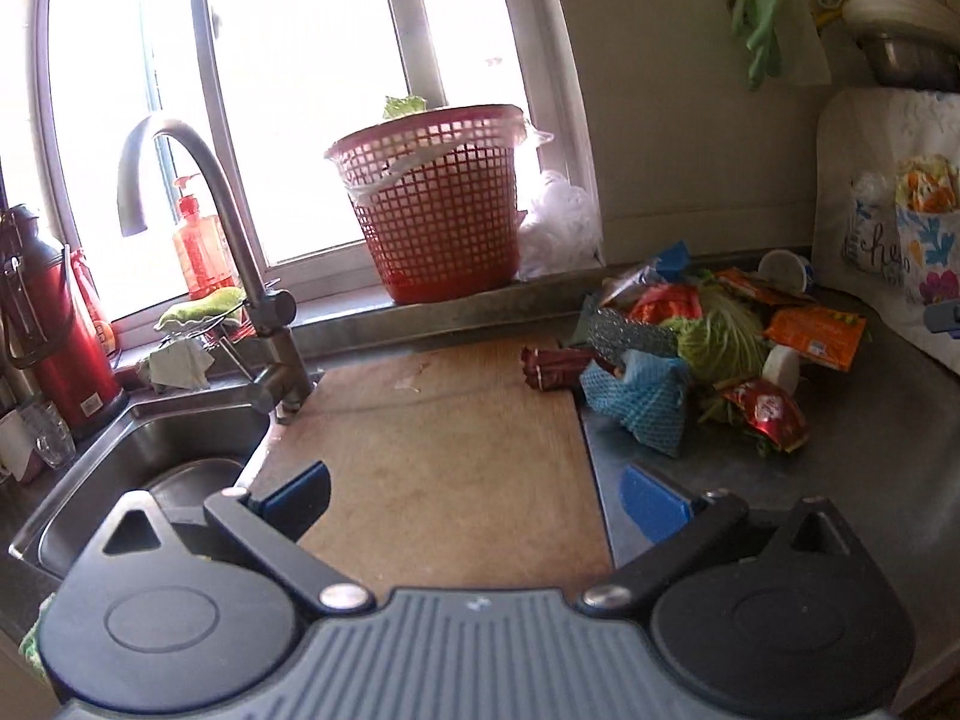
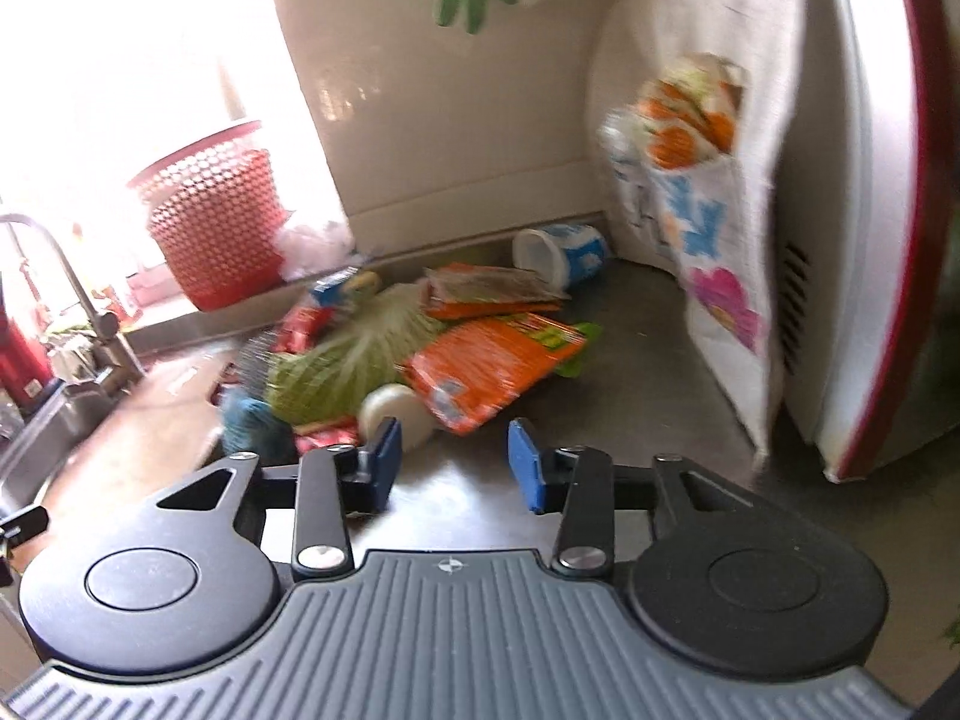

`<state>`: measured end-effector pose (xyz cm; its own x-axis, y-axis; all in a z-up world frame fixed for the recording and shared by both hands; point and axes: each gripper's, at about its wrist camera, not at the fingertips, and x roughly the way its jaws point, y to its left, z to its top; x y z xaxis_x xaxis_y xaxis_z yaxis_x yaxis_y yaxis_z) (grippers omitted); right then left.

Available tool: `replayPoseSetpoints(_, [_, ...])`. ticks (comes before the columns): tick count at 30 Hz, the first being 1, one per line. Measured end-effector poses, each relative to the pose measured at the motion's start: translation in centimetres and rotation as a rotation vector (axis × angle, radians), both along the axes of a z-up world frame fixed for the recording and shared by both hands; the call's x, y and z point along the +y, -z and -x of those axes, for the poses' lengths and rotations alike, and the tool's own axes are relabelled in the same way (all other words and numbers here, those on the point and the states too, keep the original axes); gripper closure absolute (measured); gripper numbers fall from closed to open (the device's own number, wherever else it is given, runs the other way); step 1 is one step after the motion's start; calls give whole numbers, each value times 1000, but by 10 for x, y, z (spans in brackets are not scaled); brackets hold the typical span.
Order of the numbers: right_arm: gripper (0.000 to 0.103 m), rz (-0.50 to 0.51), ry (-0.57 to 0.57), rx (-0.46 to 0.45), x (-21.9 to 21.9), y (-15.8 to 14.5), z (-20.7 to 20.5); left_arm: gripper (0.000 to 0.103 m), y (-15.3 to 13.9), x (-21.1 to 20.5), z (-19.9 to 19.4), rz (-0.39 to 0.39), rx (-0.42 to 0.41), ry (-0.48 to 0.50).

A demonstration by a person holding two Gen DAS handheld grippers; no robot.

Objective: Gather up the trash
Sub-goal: 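Grasp the blue mesh cloth with the left tool while the right tool grasps a red snack packet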

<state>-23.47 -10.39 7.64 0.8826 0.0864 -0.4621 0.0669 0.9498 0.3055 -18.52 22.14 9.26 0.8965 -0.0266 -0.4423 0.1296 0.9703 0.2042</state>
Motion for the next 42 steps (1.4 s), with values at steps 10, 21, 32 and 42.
replayPoseSetpoints(10, [26, -5, -66, 37, 54, -7, -43, 1, 2, -8, -34, 83, -21, 133])
replayPoseSetpoints(21, [4, -25, -128, 117, 80, 31, -93, 10, 42, -56, -94, 121, 70, 295])
replayPoseSetpoints(32, [13, -114, -117, 174, 78, 59, -119, 24, 62, -74, -140, 77, 158, 299])
replayPoseSetpoints(42, [45, -73, -106, 193, 82, 71, -124, 58, 70, -85, -160, 118, 267, 308])
